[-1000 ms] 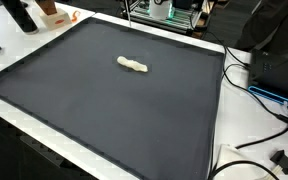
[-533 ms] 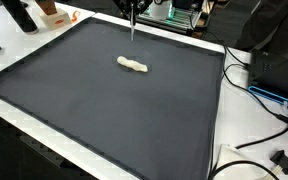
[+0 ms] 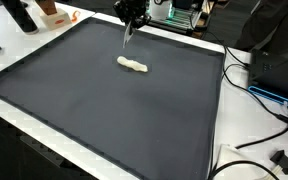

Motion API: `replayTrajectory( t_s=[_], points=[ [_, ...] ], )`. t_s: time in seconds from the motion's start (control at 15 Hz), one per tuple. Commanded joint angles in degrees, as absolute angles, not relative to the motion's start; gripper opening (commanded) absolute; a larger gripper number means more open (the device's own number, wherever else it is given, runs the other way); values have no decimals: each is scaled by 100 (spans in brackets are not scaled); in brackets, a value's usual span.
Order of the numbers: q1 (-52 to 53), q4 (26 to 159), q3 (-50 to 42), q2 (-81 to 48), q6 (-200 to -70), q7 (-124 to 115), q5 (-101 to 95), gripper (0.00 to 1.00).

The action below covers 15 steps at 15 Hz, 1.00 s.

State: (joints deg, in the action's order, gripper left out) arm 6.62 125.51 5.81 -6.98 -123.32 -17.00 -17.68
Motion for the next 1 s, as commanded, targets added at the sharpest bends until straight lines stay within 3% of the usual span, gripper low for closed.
replayTrajectory(
  t_s=[0.0,0.93],
  points=[
    [889,12254,506,-1049,-11963,-2782,-2255,1],
    [1385,11761,399,-1714,-11248,-4807,-3355,1]
  ],
)
